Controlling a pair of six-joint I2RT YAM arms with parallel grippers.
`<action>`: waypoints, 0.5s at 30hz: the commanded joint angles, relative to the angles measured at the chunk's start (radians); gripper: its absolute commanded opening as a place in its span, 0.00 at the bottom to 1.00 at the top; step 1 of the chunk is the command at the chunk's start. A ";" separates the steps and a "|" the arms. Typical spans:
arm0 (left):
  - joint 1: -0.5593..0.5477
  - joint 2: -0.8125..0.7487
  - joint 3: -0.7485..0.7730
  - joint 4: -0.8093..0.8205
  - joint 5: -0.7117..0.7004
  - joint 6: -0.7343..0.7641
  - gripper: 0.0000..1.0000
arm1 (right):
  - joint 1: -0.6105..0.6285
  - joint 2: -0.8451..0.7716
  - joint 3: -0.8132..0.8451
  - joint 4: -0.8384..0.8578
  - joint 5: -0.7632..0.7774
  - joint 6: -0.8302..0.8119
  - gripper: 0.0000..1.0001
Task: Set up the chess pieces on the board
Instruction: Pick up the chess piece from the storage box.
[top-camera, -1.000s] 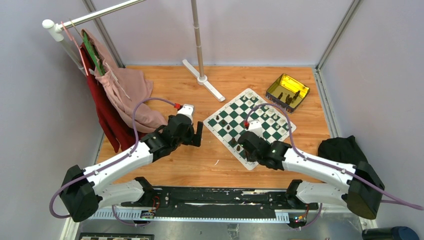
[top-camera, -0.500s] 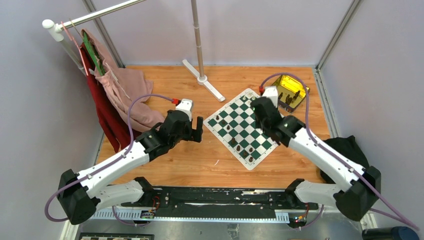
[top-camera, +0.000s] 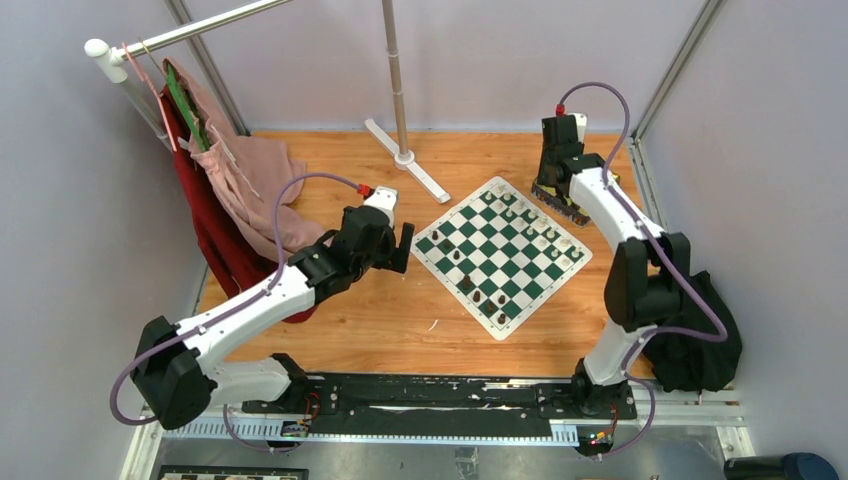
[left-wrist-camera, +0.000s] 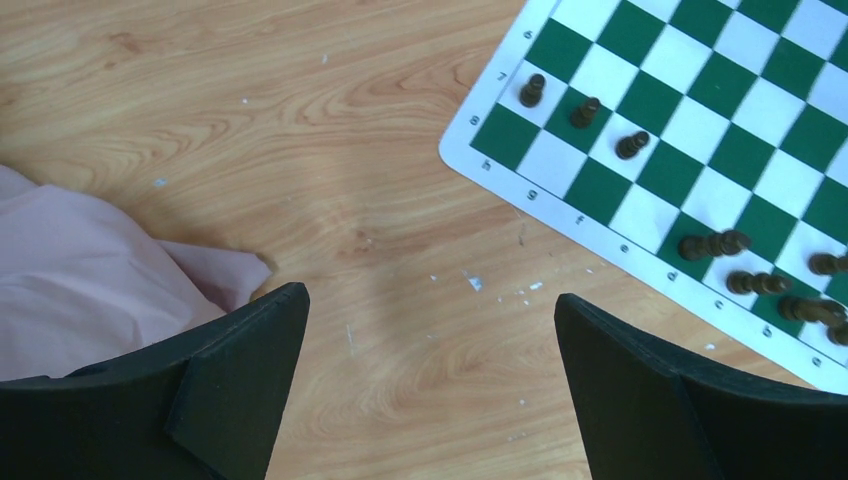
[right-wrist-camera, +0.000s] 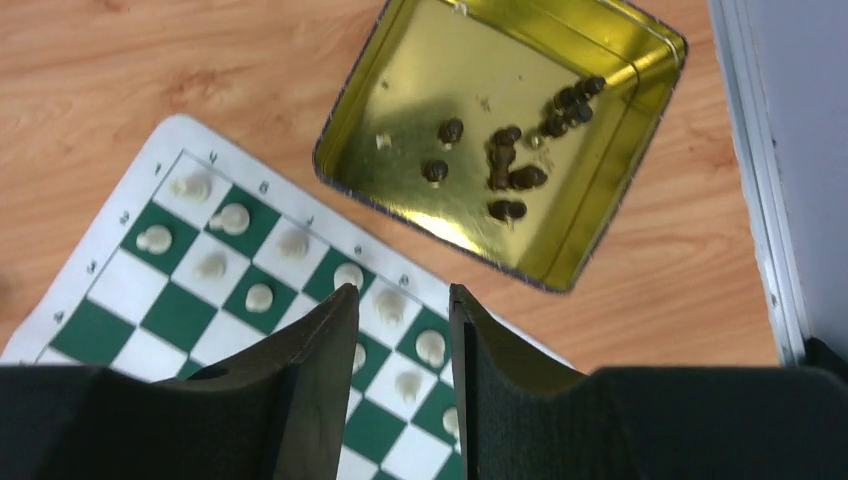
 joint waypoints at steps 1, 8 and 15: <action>0.062 0.036 0.042 0.058 0.038 0.066 1.00 | -0.061 0.135 0.127 0.028 -0.065 -0.028 0.43; 0.113 0.101 0.060 0.100 0.080 0.125 1.00 | -0.119 0.340 0.295 0.013 -0.086 -0.020 0.42; 0.127 0.149 0.077 0.132 0.108 0.135 1.00 | -0.151 0.433 0.361 -0.001 -0.091 -0.019 0.42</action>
